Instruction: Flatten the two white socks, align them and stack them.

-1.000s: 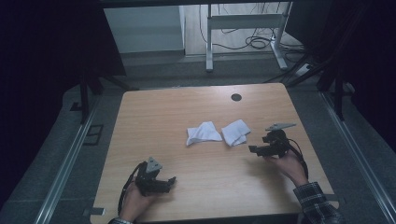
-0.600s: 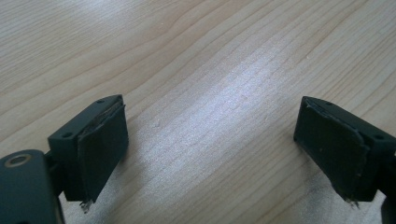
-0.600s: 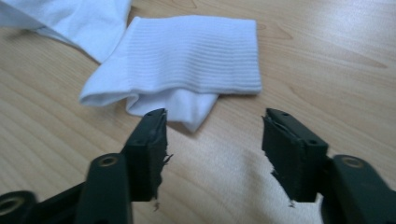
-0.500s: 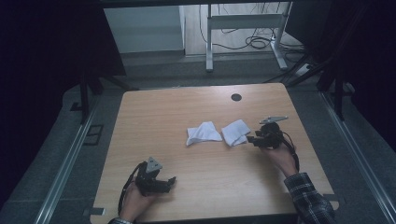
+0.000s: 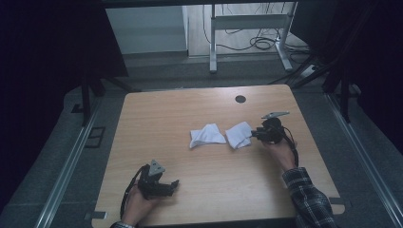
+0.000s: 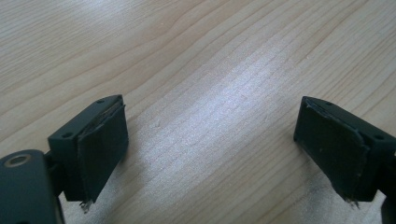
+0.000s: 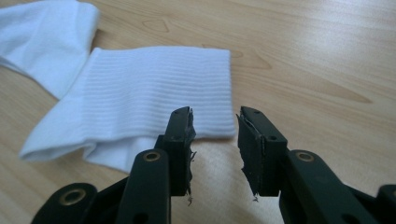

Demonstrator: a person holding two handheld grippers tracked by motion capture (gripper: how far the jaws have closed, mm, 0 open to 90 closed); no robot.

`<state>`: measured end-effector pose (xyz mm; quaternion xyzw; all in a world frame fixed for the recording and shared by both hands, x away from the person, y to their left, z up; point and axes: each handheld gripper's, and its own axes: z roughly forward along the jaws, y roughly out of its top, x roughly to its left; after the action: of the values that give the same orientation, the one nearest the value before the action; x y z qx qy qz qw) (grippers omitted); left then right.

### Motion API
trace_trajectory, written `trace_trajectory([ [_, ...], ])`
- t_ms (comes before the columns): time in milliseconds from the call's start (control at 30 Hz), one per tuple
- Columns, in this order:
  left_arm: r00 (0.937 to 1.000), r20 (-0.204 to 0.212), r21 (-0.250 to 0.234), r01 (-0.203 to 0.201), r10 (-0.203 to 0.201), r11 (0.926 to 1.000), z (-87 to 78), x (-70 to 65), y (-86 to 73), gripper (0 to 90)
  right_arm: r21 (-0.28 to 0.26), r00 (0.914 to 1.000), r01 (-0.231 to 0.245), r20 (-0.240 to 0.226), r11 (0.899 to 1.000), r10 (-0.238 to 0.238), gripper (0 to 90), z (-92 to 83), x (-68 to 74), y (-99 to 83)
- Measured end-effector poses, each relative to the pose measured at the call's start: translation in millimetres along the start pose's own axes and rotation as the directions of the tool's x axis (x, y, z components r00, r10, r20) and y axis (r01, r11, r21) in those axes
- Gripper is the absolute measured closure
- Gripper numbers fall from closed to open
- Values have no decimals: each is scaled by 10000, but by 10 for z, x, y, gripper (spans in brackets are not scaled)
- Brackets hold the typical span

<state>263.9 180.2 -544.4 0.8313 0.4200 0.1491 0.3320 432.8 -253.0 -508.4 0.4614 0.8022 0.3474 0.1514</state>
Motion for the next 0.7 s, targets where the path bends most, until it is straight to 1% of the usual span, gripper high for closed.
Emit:
trace_trajectory([
  [100, 10000, -1, 2, -3, 3, 10000, 0, 0, 0, 98, -31, 10000, -5, 67, 10000, 5, 639, 36, -6, 20],
  [167, 10000, 0, 1, -2, 2, 10000, 0, 0, 0, 98, -36, 9999, 42, 146, 10000, -42, 617, 97, -15, 47],
  [367, 10000, -2, -1, 0, 0, 10000, 0, 0, 0, 98, -81, 9997, 83, 228, 9999, -82, 590, 206, -9, 92],
  [400, 10000, -3, 0, -6, 6, 10000, 0, 1, 0, 98, -40, 9996, 77, 266, 10000, -75, 579, 231, -6, 96],
  [467, 10000, -4, 0, -10, 10, 10000, 0, 1, 0, 98, 117, 9987, 175, 483, 9998, -181, 545, 301, -2, 94],
  [567, 10000, -4, 1, -15, 15, 10000, 0, 1, 0, 98, 218, 9988, 115, 465, 9997, -125, 539, 335, -7, 76],
  [600, 10000, -1, 1, -16, 16, 10000, 0, 1, 1, 98, 230, 9991, 92, 421, 9997, -102, 548, 344, -10, 65],
  [633, 10000, 0, 0, -11, 11, 10000, 0, 1, 0, 98, 203, 9996, -79, 286, 9998, 73, 595, 343, -17, 53],
  [667, 10000, 0, 0, -13, 13, 10000, 0, 1, 0, 97, 217, 9991, -410, -66, 9989, 412, 680, 339, -30, 35],
  [700, 10000, 0, 0, -13, 13, 10000, 0, 1, 0, 98, 217, 9991, -410, -66, 9989, 412, 680, 339, -30, 35],
])
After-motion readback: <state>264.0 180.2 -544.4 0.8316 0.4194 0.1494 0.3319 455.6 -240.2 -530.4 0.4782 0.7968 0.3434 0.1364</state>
